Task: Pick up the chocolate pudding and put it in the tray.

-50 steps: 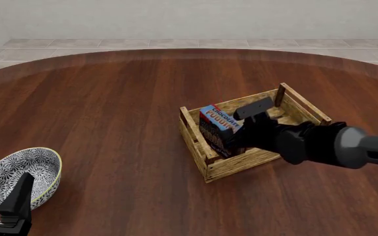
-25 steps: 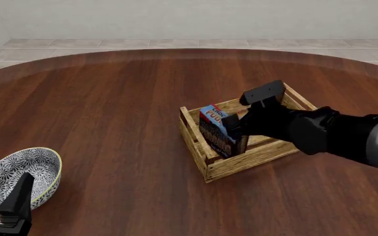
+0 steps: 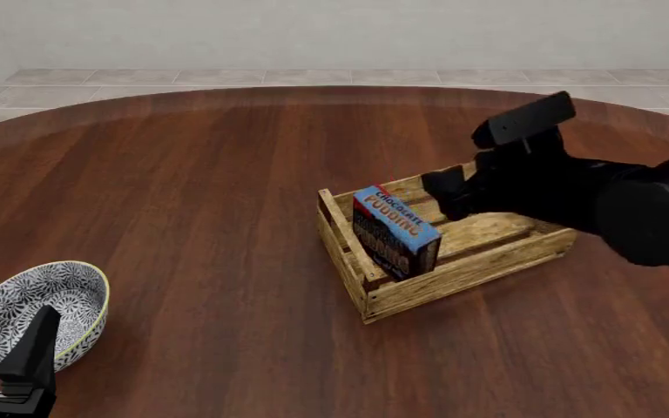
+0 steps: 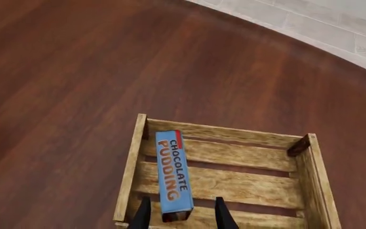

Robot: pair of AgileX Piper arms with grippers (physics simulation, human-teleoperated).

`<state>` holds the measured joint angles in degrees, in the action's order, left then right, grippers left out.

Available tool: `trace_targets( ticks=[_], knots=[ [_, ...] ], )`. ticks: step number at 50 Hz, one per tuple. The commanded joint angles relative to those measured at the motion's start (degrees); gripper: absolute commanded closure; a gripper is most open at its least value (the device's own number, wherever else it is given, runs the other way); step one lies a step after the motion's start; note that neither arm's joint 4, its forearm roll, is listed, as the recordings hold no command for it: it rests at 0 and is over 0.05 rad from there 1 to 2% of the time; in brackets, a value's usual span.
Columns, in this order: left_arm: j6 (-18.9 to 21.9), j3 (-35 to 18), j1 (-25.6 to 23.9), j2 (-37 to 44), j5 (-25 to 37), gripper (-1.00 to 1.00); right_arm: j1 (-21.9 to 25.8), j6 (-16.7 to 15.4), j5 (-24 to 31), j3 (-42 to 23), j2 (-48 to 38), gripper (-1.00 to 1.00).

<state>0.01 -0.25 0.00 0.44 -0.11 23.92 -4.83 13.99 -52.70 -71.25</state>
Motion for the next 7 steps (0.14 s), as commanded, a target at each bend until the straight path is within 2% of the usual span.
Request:
trace_targets(
  ticks=[1,7],
  knots=[
    [0.0,0.0,0.0,0.0,0.0,-1.0,-0.94,-0.8,4.77,0.03,7.41,-1.0],
    [0.0,0.0,0.0,0.0,0.0,-1.0,-1.25,-1.1,7.66,0.31,12.18,-1.0]
  ],
)
